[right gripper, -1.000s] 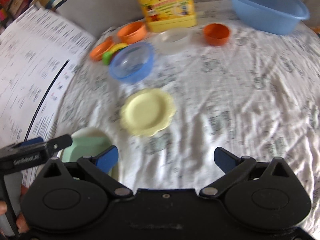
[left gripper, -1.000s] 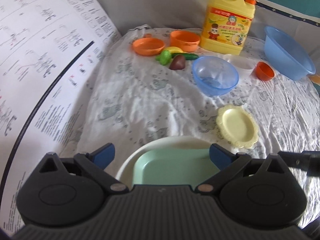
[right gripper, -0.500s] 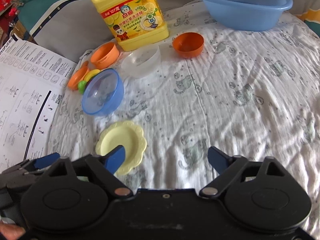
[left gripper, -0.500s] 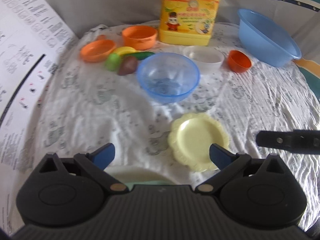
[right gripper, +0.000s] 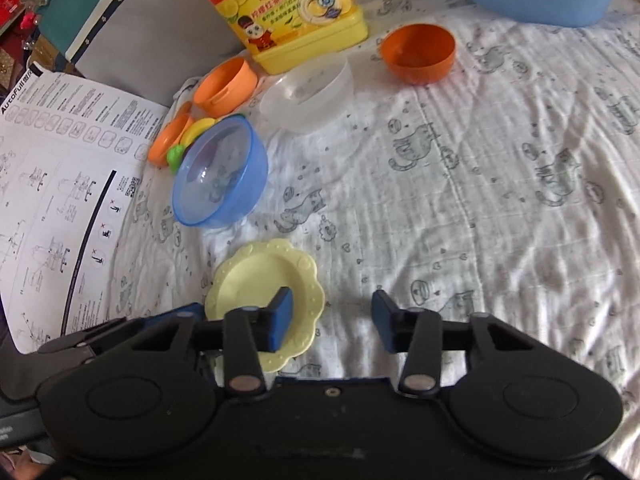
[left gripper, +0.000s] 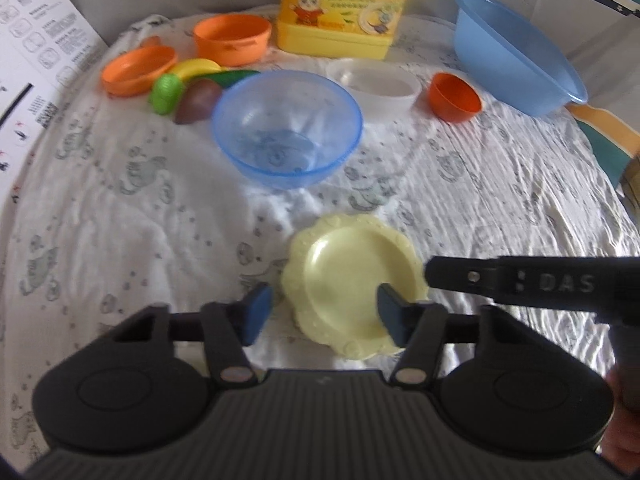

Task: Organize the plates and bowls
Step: 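Move the right gripper to the small yellow flower-edged plate and grasp its rim, then carry the yellow plate with the right gripper and lower it onto the green tray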

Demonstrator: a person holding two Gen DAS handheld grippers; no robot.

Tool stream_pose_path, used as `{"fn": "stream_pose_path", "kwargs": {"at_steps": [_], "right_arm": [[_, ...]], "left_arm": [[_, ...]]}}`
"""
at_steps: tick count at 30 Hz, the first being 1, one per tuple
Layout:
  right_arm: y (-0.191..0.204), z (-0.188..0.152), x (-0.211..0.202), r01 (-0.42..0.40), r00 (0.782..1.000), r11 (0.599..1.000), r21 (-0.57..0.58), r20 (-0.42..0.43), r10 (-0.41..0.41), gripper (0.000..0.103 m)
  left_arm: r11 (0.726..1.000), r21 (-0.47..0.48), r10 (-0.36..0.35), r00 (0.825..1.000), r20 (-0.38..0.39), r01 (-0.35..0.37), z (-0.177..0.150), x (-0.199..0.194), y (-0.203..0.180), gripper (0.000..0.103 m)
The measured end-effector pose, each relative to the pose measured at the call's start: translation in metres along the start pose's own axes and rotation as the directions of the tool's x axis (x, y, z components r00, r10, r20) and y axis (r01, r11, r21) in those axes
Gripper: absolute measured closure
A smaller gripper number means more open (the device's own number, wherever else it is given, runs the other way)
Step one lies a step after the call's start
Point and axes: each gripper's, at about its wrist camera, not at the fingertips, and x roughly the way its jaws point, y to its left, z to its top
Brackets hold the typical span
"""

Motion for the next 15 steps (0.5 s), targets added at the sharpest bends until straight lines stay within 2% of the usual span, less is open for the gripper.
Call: {"fn": "stream_pose_path", "kwargs": {"at_steps": [3,6,10,15], "right_arm": [[0.003,0.000,0.004,-0.001,1.000,1.000,-0.024,0.008,0.001,0.062],[0.006,0.000,0.006,-0.004,1.000,0.999,-0.047,0.015,0.005,0.062],[0.013,-0.001,0.009,-0.018,1.000,0.996,-0.083,0.005,0.018,0.075],[0.011,-0.005,0.008,-0.028,0.999,0.994,-0.109,0.017,0.030,0.078]], "left_arm": [[1.000,0.004,-0.009,1.000,-0.012,0.009,-0.001,0.004,-0.001,0.059],[1.000,0.008,-0.010,1.000,-0.010,0.010,-0.002,0.005,-0.001,0.059],[1.000,0.015,-0.007,1.000,-0.008,0.008,-0.001,0.006,-0.001,0.058],[1.000,0.030,0.000,1.000,-0.004,0.000,-0.002,0.006,-0.002,0.056]]}}
